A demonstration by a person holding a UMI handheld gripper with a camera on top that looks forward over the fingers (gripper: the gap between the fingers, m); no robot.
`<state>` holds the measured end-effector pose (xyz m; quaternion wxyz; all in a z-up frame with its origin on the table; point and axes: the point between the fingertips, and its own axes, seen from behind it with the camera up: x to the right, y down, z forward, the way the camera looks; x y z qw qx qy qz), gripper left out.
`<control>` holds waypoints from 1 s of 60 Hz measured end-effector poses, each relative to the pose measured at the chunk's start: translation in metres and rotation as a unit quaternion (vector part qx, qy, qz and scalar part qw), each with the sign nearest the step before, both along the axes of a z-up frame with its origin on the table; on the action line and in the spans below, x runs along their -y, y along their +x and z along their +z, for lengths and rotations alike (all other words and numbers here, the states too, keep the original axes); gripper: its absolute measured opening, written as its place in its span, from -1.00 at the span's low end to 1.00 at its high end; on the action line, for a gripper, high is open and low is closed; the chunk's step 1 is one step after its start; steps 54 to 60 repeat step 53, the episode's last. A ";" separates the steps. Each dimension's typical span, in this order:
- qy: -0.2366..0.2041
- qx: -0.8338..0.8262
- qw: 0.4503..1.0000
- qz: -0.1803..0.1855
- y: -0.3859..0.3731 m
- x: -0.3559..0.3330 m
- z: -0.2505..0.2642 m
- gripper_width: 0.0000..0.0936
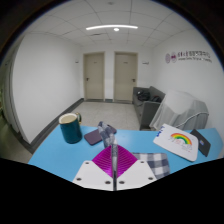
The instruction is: Fold towel
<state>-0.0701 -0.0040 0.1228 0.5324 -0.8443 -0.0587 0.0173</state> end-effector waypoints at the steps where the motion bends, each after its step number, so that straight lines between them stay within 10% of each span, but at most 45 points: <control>1: 0.000 0.004 1.000 -0.011 0.015 0.000 0.002 -0.97; 12: -0.064 0.054 0.990 -0.111 0.146 0.004 -0.051 -0.94; 22: -0.137 0.031 0.981 -0.132 0.176 0.019 -0.109 -0.85; 33: -0.108 0.036 0.984 -0.136 0.176 0.045 -0.065 0.82; 60: -0.076 -0.029 0.992 -0.099 0.120 0.187 0.009 0.80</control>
